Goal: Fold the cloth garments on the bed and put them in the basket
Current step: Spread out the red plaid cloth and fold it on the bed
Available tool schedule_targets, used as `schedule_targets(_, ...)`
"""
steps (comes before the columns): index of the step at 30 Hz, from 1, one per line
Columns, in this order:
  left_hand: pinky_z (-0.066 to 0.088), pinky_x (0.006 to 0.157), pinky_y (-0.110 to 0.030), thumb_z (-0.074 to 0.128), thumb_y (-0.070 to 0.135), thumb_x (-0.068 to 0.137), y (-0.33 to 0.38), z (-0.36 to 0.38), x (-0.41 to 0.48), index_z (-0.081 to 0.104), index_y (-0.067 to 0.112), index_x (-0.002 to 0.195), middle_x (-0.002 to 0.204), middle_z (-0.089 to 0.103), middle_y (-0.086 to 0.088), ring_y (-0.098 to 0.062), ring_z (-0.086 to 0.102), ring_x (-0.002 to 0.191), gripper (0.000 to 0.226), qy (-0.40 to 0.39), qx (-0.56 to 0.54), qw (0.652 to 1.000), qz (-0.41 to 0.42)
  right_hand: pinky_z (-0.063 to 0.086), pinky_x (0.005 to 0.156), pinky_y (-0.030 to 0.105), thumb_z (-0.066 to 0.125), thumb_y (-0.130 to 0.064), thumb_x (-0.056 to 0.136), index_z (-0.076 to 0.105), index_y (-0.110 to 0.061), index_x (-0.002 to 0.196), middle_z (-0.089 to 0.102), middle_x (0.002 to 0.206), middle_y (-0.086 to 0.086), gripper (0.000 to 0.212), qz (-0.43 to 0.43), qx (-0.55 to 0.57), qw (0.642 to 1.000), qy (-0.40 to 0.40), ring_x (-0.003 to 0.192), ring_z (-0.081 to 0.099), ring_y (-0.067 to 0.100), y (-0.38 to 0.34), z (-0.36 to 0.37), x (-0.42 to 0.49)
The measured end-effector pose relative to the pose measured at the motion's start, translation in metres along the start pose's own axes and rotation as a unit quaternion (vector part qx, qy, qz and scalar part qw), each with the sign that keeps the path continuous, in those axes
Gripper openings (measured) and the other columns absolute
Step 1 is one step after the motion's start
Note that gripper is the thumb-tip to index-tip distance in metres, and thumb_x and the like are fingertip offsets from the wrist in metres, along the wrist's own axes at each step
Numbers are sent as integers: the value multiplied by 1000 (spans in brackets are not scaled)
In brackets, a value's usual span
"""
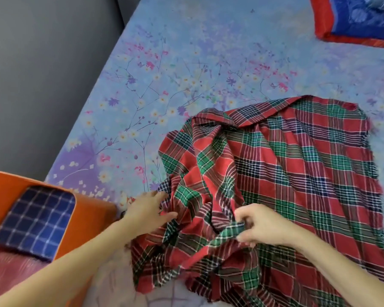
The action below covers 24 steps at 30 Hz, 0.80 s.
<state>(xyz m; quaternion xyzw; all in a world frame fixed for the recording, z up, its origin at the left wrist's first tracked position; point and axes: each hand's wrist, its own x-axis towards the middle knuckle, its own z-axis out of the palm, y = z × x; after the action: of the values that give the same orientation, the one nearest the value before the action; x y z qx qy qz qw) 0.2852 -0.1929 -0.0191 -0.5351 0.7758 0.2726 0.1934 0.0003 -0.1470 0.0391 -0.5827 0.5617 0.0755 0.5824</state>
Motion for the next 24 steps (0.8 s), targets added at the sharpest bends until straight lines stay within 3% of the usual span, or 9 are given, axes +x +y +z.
schedule_targets(3,42,97,-41,51,67,80,49,10,34,26,27,144,136,45,-9,-30,44,124,80,-16,78,997,-3,54,57,32,74,-1,75,51,1,72,61,65,10,24,12,95,995,40,60,67,21,27,-49,-24)
schedule_targets(5,46,89,-39,52,45,90,54,30,52,45,25,132,123,57,-8,-30,54,115,47,-22,89,996,-21,53,57,32,75,3,73,47,-5,65,57,60,5,30,55,79,994,57,60,65,21,53,-68,-33)
schedule_targets(7,51,83,-38,47,24,93,52,33,58,58,24,118,114,65,-5,-28,61,105,27,15,37,999,-24,50,59,32,80,-8,71,41,-16,62,50,60,-1,41,151,-65,984,62,62,64,20,85,-79,-33)
schedule_targets(10,51,74,-29,47,13,94,34,-5,47,65,22,104,98,68,-4,-24,64,87,22,111,-199,971,-72,40,62,26,77,-28,73,41,-26,66,56,80,-8,36,273,-332,903,26,82,60,16,121,-70,-23)
schedule_targets(12,44,60,-24,52,9,93,14,-49,29,61,24,82,82,65,-5,-21,59,70,20,168,-292,937,-92,44,74,25,62,-23,85,55,-31,82,61,98,-5,11,286,-371,883,27,99,61,19,127,-50,-13)
schedule_targets(16,36,60,-31,56,5,90,-10,-119,-17,53,29,73,67,57,-5,-27,50,67,29,271,-284,919,-40,49,88,35,44,-12,91,62,-20,114,64,118,1,31,310,-391,856,133,111,61,24,96,-33,26)
schedule_targets(20,39,61,-28,58,18,87,-1,-157,-60,53,42,77,69,59,3,-18,48,60,26,258,-272,925,53,50,82,30,45,-24,96,61,-17,121,65,118,3,31,82,-175,926,324,97,62,21,10,-40,66)
schedule_targets(22,38,59,-30,59,14,90,2,-165,-77,52,42,80,68,59,-2,-21,48,58,30,256,-249,931,75,47,88,28,49,-40,95,50,-12,134,59,127,4,48,28,-16,978,206,105,60,20,-27,-43,85)
schedule_targets(24,38,54,-33,56,7,89,-1,-168,-88,49,44,84,60,56,-6,-23,46,53,38,272,-201,937,85,47,88,32,57,-44,90,52,-4,128,59,125,11,55,70,-97,990,78,113,57,29,-47,-31,101)
